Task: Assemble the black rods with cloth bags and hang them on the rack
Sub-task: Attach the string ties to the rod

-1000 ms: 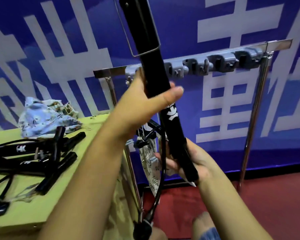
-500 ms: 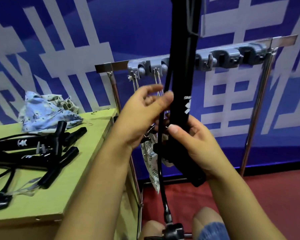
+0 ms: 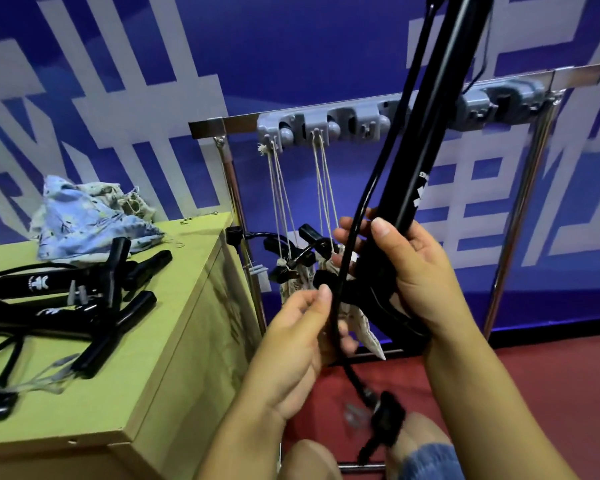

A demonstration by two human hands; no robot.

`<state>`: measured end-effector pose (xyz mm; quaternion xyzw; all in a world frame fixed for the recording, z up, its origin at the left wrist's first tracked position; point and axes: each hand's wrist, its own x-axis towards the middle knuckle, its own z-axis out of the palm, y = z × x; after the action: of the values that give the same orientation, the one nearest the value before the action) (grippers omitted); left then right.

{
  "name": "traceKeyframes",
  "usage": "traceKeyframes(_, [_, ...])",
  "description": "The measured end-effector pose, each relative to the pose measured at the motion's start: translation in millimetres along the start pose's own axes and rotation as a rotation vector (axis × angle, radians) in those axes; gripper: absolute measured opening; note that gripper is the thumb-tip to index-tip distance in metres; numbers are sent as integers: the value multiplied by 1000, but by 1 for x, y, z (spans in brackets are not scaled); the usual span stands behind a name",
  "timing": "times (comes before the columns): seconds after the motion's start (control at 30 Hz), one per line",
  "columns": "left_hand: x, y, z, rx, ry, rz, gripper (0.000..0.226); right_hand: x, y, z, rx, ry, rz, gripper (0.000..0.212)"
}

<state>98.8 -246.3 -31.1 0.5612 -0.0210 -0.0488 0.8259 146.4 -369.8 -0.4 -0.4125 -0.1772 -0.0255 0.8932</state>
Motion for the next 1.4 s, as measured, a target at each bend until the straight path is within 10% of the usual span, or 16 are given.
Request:
traceKeyframes(0.3, [1, 1, 11, 170, 3, 87, 30, -4, -1, 0, 42, 174, -44, 21])
traceKeyframes(0.53, [6, -7, 10, 387, -2, 141, 32, -8, -3, 2, 44, 300, -18, 49])
traceKeyframes(0.73, [7, -15, 8, 636, -73, 111, 39, -11, 0, -1, 51, 425, -43, 15])
traceKeyframes(1.0, [14, 23, 4, -192, -224, -150, 14, -22, 1, -5, 182, 605, 43, 31])
traceKeyframes(1.4, [42, 35, 35, -448, -78, -205, 12, -64, 2, -34, -160, -189, 502, 66])
